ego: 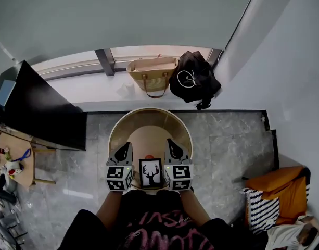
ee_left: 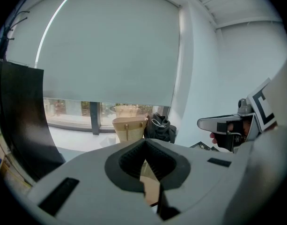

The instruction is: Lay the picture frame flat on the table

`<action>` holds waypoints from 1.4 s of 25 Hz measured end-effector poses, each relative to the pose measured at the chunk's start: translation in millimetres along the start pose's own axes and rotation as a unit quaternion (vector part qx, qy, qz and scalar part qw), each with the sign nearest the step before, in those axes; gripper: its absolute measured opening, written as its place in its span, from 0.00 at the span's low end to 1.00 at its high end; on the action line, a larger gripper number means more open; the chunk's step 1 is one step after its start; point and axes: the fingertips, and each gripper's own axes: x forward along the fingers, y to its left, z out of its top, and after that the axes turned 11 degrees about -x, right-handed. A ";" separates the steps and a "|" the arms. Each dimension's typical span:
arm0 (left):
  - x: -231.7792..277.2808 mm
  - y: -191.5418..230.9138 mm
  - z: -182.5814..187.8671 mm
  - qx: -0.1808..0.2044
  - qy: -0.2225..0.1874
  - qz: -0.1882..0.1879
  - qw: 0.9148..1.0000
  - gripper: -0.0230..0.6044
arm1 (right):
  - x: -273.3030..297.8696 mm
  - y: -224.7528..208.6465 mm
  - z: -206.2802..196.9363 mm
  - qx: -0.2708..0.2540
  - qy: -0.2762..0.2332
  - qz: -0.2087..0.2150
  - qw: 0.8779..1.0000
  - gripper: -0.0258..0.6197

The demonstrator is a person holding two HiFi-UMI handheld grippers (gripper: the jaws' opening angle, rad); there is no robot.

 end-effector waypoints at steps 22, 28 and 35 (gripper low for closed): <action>-24.8 -32.7 126.3 0.057 -0.128 -0.023 0.990 0.05 | -24.1 -23.8 100.6 -0.024 -0.112 -0.030 0.993 0.07; -36.1 -40.2 161.0 0.067 -0.166 -0.031 0.983 0.05 | -28.7 -29.1 134.3 -0.029 -0.146 -0.039 0.988 0.07; -49.9 -46.3 188.7 0.067 -0.204 -0.040 0.976 0.05 | -34.5 -33.7 157.2 -0.039 -0.174 -0.045 0.983 0.07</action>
